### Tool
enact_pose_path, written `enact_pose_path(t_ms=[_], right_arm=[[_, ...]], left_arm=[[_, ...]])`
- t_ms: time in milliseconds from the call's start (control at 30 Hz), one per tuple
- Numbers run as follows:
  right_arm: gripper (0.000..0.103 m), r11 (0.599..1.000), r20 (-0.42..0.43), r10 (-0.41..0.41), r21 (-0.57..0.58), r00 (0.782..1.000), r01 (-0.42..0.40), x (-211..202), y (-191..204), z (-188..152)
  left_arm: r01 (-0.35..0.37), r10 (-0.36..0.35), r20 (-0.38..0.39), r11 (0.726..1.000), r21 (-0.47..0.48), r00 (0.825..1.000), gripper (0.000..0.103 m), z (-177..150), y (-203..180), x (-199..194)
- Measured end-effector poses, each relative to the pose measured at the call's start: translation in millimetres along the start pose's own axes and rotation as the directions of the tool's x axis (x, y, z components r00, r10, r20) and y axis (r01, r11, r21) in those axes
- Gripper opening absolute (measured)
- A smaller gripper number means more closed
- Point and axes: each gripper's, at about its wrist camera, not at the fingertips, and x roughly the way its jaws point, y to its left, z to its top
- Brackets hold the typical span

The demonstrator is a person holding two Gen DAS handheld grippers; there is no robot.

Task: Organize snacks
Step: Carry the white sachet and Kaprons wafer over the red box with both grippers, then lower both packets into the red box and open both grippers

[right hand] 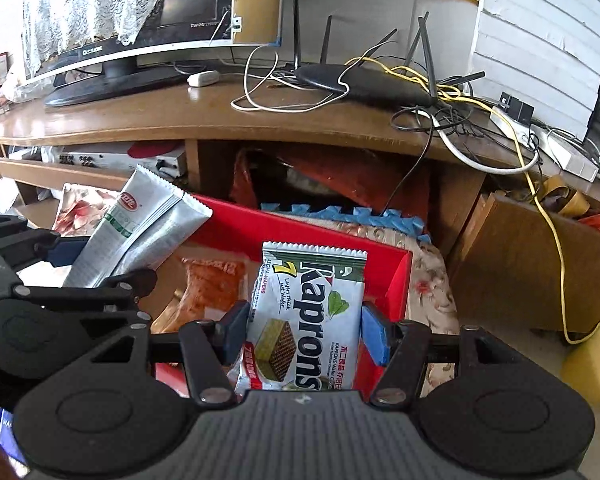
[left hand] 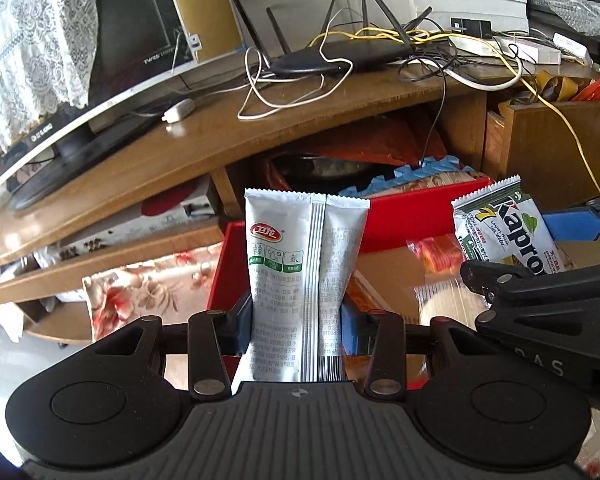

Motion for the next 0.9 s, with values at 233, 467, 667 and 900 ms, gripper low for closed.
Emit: enact_pose_path(t_ms=[233,467,667,900], right_arm=[[0.057,1.000,0.005,-0.009,0.009,1.000,0.009,11.1,-5.3,8.7],[0.057,1.000,-0.002,-0.012,0.015,1.000,0.012,25.5,-8.7,14.0],[0.057,1.000,-0.027,0.001,0.024,1.000,0.000,42.3,-10.4,15.4],[0.057,0.998,-0.070,0.038,0.056,0.997,-0.034,64.4,-12.8,15.1]], left_arm=[[-0.009,0.009,0.011,1.000,0.009,1.000,0.048,9.3,-1.6,10.0],[-0.017,0.016,0.006,1.000,0.014,1.000,0.048,14.5,-2.9,23.8],[-0.008,0.007,-0.021,1.000,-0.010,1.000,0.048,13.9,0.9,40.6],[0.022,-0.027,-0.063,0.998,-0.067,0.998,0.048,9.5,6.6,59.4]])
